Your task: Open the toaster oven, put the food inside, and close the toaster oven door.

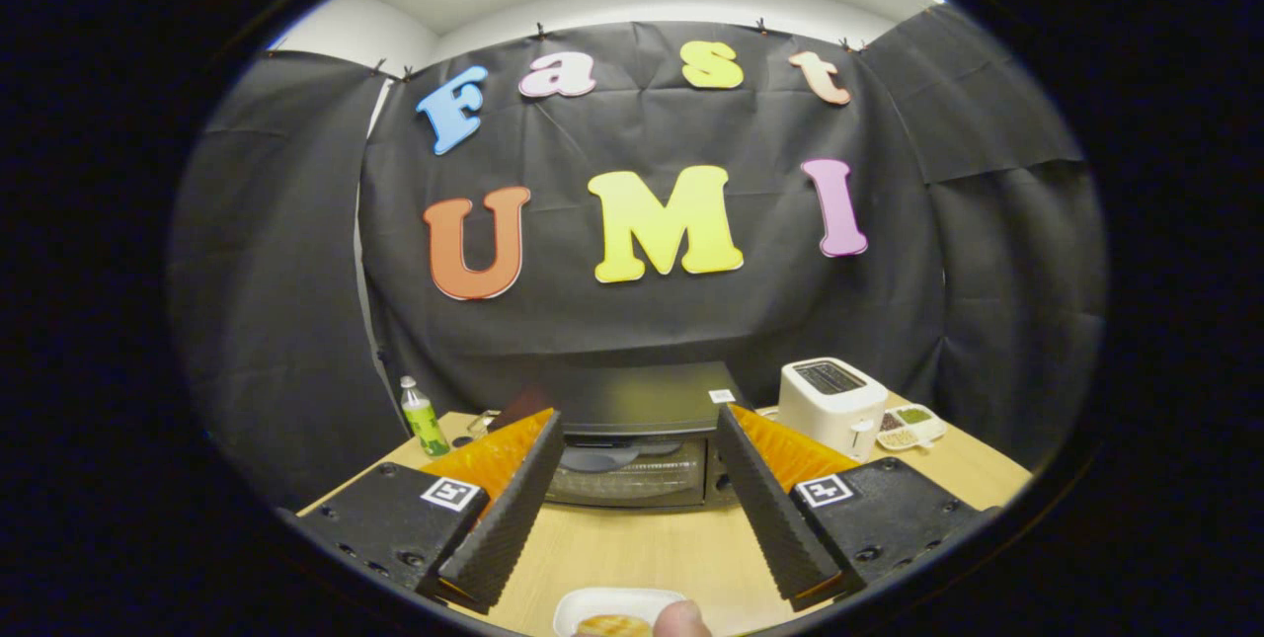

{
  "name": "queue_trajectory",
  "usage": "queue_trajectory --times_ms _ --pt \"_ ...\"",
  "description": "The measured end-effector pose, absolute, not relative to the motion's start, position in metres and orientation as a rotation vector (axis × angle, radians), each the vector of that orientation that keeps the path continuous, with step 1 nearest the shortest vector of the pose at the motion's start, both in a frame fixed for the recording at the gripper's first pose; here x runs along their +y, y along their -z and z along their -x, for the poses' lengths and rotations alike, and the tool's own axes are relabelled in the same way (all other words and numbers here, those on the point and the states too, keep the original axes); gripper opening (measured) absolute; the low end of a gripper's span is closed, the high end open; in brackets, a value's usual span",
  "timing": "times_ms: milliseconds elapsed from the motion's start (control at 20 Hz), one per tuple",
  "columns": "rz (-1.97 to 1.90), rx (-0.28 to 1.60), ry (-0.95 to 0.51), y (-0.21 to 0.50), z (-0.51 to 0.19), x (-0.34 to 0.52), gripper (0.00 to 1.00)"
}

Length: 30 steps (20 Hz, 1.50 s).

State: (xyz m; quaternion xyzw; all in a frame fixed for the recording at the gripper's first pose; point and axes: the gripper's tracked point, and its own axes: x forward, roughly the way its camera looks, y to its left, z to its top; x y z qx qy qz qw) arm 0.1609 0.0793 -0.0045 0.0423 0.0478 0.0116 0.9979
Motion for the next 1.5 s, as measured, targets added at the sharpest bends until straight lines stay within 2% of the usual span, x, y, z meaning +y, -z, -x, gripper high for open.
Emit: queue_trajectory --times_ms 400,700,1500 --pt "-0.09 0.171 0.028 0.061 -0.247 0.108 1.0" --pt "-0.078 0.222 0.054 0.099 -0.283 0.117 1.0" --pt "-0.008 0.252 0.068 0.129 -0.307 0.126 0.96"
